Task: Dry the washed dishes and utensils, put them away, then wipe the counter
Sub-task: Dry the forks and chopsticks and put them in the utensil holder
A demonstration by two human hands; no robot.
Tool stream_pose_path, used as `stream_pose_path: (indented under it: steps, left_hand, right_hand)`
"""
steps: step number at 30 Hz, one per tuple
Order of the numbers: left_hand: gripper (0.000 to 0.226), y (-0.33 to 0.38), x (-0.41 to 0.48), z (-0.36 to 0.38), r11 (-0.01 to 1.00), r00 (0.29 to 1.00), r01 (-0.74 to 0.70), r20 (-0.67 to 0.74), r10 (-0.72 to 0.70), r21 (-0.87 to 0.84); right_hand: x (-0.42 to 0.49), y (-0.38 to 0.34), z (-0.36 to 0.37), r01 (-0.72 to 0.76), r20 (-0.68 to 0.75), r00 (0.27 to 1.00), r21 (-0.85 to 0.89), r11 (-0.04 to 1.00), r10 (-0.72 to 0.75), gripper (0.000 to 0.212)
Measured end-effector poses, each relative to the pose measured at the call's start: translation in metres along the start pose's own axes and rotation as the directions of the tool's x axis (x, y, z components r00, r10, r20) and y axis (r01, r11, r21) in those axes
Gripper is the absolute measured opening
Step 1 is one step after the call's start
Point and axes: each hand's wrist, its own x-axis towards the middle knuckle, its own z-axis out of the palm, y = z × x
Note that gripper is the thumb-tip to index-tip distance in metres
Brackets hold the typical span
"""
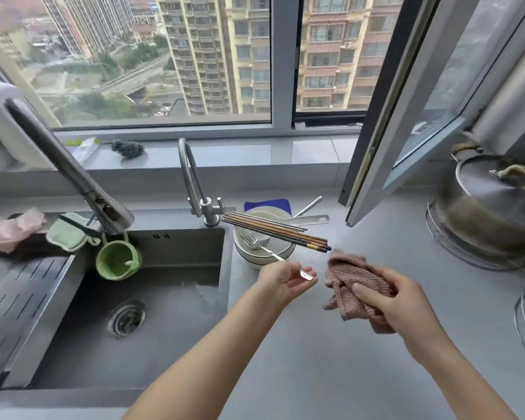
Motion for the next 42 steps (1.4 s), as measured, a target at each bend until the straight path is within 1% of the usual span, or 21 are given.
stream_pose_path:
  steps: [3, 5, 7, 8, 12, 14, 16, 18, 20, 22, 23, 25, 26, 29, 32, 36, 38, 40, 42]
  left_hand:
    - [0.016, -0.001, -0.026, -0.021, 0.998, 1.0, -0.014, -0.025, 0.015, 0.068]
    - [0.015, -0.001, -0.046, -0.037, 0.99, 1.0, -0.018, -0.016, 0.02, 0.141]
    - [0.014, 0.001, -0.065, -0.055, 0.974, 0.999, -0.031, -0.003, 0.032, 0.225]
    - [0.013, 0.003, -0.074, -0.065, 0.963, 0.999, -0.049, 0.001, 0.051, 0.265]
    - [0.012, 0.012, -0.103, -0.105, 0.896, 0.984, -0.17, 0.029, 0.173, 0.41]
    - [0.014, 0.014, -0.115, -0.123, 0.856, 0.977, -0.203, 0.043, 0.208, 0.476]
    - [0.014, 0.015, -0.125, -0.14, 0.816, 0.973, -0.218, 0.051, 0.226, 0.536]
    - [0.013, 0.016, -0.132, -0.157, 0.779, 0.97, -0.221, 0.052, 0.236, 0.587]
    - [0.011, 0.017, -0.139, -0.173, 0.736, 0.972, -0.214, 0.061, 0.228, 0.642]
    - [0.015, 0.019, -0.144, -0.189, 0.703, 0.973, -0.212, 0.08, 0.217, 0.679]
    - [0.016, 0.022, -0.145, -0.198, 0.693, 0.973, -0.213, 0.084, 0.216, 0.688]
    - [0.018, 0.03, -0.148, -0.216, 0.68, 0.971, -0.216, 0.085, 0.221, 0.7]
    - [0.018, 0.035, -0.15, -0.227, 0.676, 0.971, -0.216, 0.085, 0.222, 0.704]
    - [0.02, 0.053, -0.159, -0.263, 0.655, 0.971, -0.217, 0.094, 0.219, 0.724]
    - [0.021, 0.07, -0.169, -0.305, 0.623, 0.975, -0.199, 0.087, 0.206, 0.756]
    - [0.019, 0.092, -0.176, -0.356, 0.584, 0.974, -0.195, 0.088, 0.207, 0.788]
    - [0.019, 0.101, -0.18, -0.378, 0.577, 0.977, -0.195, 0.107, 0.183, 0.794]
    - [0.019, 0.108, -0.187, -0.402, 0.583, 0.984, -0.178, 0.132, 0.121, 0.793]
    - [0.02, 0.113, -0.194, -0.426, 0.589, 0.984, -0.178, 0.148, 0.099, 0.788]
  right_hand:
    - [-0.001, -0.007, 0.007, 0.014, 0.038, 0.999, 0.03, 0.999, -0.015, 0.024]
    - [-0.001, -0.011, 0.015, 0.0, 0.074, 0.997, 0.076, 0.997, -0.005, 0.02]
    - [-0.002, -0.014, 0.027, -0.066, 0.135, 0.99, 0.151, 0.986, 0.046, 0.014]
    - [-0.002, -0.013, 0.036, -0.12, 0.178, 0.98, 0.185, 0.975, 0.087, 0.016]
    - [-0.013, -0.014, 0.093, -0.339, 0.373, 0.902, 0.297, 0.893, 0.218, 0.019]
    - [-0.024, -0.013, 0.133, -0.397, 0.455, 0.861, 0.32, 0.86, 0.227, 0.019]
    - [-0.034, -0.01, 0.173, -0.389, 0.481, 0.854, 0.34, 0.856, 0.198, 0.023]
    - [-0.04, -0.008, 0.205, -0.38, 0.445, 0.875, 0.391, 0.838, 0.189, 0.031]
    - [-0.039, -0.011, 0.23, -0.377, 0.395, 0.898, 0.459, 0.805, 0.195, 0.03]
    - [-0.035, -0.017, 0.249, -0.38, 0.351, 0.91, 0.496, 0.781, 0.22, 0.031]
    - [-0.034, -0.019, 0.259, -0.378, 0.318, 0.917, 0.5, 0.779, 0.241, 0.029]
    - [-0.031, -0.022, 0.28, -0.364, 0.255, 0.929, 0.498, 0.787, 0.268, 0.017]
    - [-0.031, -0.024, 0.292, -0.365, 0.229, 0.93, 0.5, 0.785, 0.287, 0.017]
    - [-0.034, -0.029, 0.33, -0.408, 0.186, 0.912, 0.491, 0.769, 0.365, 0.012]
    - [-0.046, -0.037, 0.366, -0.461, 0.164, 0.884, 0.462, 0.758, 0.438, 0.011]
    - [-0.06, -0.044, 0.411, -0.494, 0.149, 0.861, 0.469, 0.732, 0.485, 0.011]
    - [-0.059, -0.041, 0.425, -0.488, 0.124, 0.861, 0.468, 0.736, 0.492, 0.015]
    - [-0.052, -0.036, 0.424, -0.46, 0.057, 0.866, 0.48, 0.747, 0.497, 0.018]
    - [-0.044, -0.029, 0.411, -0.403, -0.059, 0.869, 0.494, 0.771, 0.492, 0.02]
